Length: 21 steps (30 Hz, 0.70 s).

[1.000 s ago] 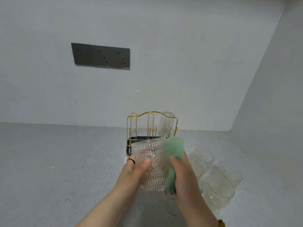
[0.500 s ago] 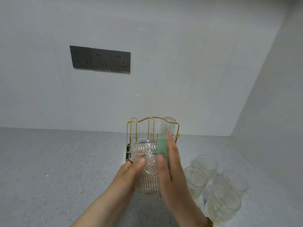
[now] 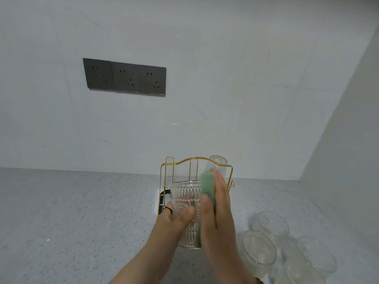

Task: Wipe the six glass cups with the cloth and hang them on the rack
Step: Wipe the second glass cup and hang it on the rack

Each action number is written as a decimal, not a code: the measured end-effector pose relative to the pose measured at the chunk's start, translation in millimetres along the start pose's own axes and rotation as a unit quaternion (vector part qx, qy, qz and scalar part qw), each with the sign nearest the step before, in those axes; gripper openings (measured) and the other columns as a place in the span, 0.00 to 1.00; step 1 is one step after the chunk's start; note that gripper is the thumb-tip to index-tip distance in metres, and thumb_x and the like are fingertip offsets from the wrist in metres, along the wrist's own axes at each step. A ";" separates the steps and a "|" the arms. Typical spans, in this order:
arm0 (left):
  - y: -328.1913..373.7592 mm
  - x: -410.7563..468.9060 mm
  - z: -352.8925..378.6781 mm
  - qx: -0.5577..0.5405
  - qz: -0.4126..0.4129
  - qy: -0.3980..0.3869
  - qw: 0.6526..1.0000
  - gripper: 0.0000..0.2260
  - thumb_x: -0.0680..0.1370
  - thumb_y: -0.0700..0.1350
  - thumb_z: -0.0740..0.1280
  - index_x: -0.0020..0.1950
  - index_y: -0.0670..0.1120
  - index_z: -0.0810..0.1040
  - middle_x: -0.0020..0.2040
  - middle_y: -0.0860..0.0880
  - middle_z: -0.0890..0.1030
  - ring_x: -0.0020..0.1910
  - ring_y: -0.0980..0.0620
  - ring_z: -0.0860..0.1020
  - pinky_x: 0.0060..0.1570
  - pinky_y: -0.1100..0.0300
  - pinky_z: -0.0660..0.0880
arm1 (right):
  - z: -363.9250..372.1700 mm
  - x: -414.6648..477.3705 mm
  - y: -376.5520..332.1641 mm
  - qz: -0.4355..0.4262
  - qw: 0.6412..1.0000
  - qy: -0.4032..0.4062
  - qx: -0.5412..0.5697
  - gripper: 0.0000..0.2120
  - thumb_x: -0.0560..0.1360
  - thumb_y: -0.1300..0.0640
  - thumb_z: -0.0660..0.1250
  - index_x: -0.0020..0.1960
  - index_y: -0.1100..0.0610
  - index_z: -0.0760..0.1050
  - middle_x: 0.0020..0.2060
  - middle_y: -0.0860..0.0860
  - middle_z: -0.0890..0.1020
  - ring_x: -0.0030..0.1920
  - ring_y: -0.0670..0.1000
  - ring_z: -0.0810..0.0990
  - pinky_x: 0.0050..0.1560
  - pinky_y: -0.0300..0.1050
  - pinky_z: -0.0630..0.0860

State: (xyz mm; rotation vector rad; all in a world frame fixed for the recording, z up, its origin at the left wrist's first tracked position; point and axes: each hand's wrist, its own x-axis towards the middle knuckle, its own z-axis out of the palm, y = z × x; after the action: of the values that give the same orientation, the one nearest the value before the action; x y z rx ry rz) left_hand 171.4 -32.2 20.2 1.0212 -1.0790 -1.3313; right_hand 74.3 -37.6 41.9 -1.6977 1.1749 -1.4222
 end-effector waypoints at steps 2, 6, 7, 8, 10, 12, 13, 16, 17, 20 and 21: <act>6.7 2.8 2.2 -0.019 0.002 -0.045 0.999 0.34 0.60 0.67 0.69 0.55 0.44 0.79 0.51 0.41 0.83 0.53 0.39 0.80 0.53 0.44 0.76 | -6.9 5.8 2.6 0.086 0.986 -0.041 0.133 0.29 0.64 0.36 0.53 0.63 0.42 0.68 0.58 0.47 0.78 0.59 0.47 0.77 0.63 0.52 0.72; 11.2 22.0 5.3 -0.027 -0.038 0.070 0.996 0.23 0.64 0.60 0.66 0.43 0.39 0.78 0.40 0.42 0.82 0.58 0.35 0.74 0.48 0.53 0.74 | -13.9 7.8 10.0 0.173 0.959 -0.032 0.223 0.24 0.67 0.41 0.54 0.58 0.50 0.72 0.50 0.55 0.82 0.50 0.56 0.82 0.55 0.62 0.76; 14.1 18.6 7.6 0.013 -0.030 0.054 0.998 0.30 0.62 0.64 0.66 0.53 0.42 0.76 0.47 0.44 0.81 0.58 0.39 0.74 0.54 0.49 0.73 | -13.5 6.5 11.7 0.167 0.963 -0.023 0.211 0.25 0.68 0.40 0.54 0.60 0.49 0.71 0.51 0.54 0.81 0.52 0.55 0.81 0.56 0.62 0.76; 11.3 16.1 7.4 0.052 -0.013 0.054 0.997 0.33 0.63 0.64 0.68 0.61 0.45 0.71 0.50 0.45 0.79 0.57 0.44 0.75 0.58 0.47 0.72 | -13.0 4.9 11.6 0.155 0.969 -0.016 0.191 0.27 0.68 0.39 0.54 0.63 0.48 0.69 0.53 0.52 0.80 0.54 0.54 0.80 0.57 0.61 0.75; 7.5 8.7 4.8 0.074 0.020 0.106 0.991 0.21 0.72 0.55 0.65 0.61 0.49 0.66 0.42 0.49 0.78 0.48 0.53 0.77 0.57 0.53 0.72 | -11.9 2.2 12.4 0.135 0.981 -0.004 0.139 0.34 0.65 0.35 0.54 0.68 0.47 0.63 0.59 0.51 0.77 0.58 0.52 0.77 0.59 0.58 0.74; 8.5 4.0 9.4 0.084 0.034 0.118 0.989 0.11 0.78 0.51 0.59 0.58 0.50 0.67 0.40 0.50 0.77 0.44 0.56 0.75 0.55 0.55 0.71 | -8.8 2.5 14.2 0.113 0.991 0.012 0.072 0.39 0.63 0.33 0.50 0.70 0.50 0.59 0.63 0.53 0.74 0.62 0.52 0.74 0.61 0.55 0.72; 5.9 1.8 11.7 0.093 0.031 0.093 0.991 0.11 0.78 0.54 0.58 0.56 0.49 0.68 0.43 0.49 0.77 0.44 0.56 0.75 0.52 0.58 0.71 | -6.2 2.6 13.8 0.094 0.995 0.018 0.038 0.40 0.63 0.34 0.49 0.71 0.51 0.58 0.65 0.53 0.71 0.64 0.52 0.71 0.64 0.53 0.70; 3.8 -2.9 17.0 0.091 0.026 0.052 0.994 0.15 0.73 0.60 0.61 0.55 0.53 0.69 0.50 0.54 0.77 0.47 0.60 0.75 0.46 0.65 0.72 | 1.5 1.1 9.9 0.016 0.999 0.023 -0.024 0.32 0.66 0.37 0.46 0.69 0.44 0.55 0.71 0.48 0.63 0.71 0.45 0.60 0.71 0.47 0.60; 4.6 -3.1 15.3 0.067 0.018 0.040 0.997 0.17 0.72 0.60 0.65 0.54 0.53 0.70 0.51 0.52 0.77 0.49 0.58 0.76 0.48 0.62 0.74 | 1.4 1.2 7.6 -0.002 0.999 0.012 -0.034 0.28 0.67 0.38 0.47 0.67 0.40 0.53 0.72 0.46 0.61 0.72 0.42 0.57 0.72 0.45 0.58; 5.8 0.7 6.8 -0.019 -0.004 -0.007 1.000 0.33 0.62 0.61 0.72 0.61 0.45 0.72 0.56 0.39 0.80 0.54 0.39 0.79 0.56 0.40 0.74 | -7.7 3.6 1.1 0.017 0.997 -0.046 0.053 0.27 0.70 0.41 0.53 0.68 0.40 0.57 0.67 0.46 0.69 0.65 0.41 0.69 0.66 0.45 0.69; 8.3 0.5 6.1 -0.050 -0.006 -0.015 0.999 0.34 0.61 0.60 0.69 0.63 0.44 0.71 0.58 0.39 0.79 0.56 0.39 0.78 0.57 0.40 0.73 | -11.6 5.8 1.8 0.054 0.989 -0.069 0.120 0.27 0.70 0.43 0.55 0.69 0.43 0.60 0.62 0.48 0.74 0.59 0.44 0.76 0.59 0.47 0.75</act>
State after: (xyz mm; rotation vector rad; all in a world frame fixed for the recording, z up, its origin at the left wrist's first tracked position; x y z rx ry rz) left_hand 167.3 -32.5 29.6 0.9382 -1.0192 -1.4006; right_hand 62.7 -42.7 45.3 -1.5160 0.9643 -1.3020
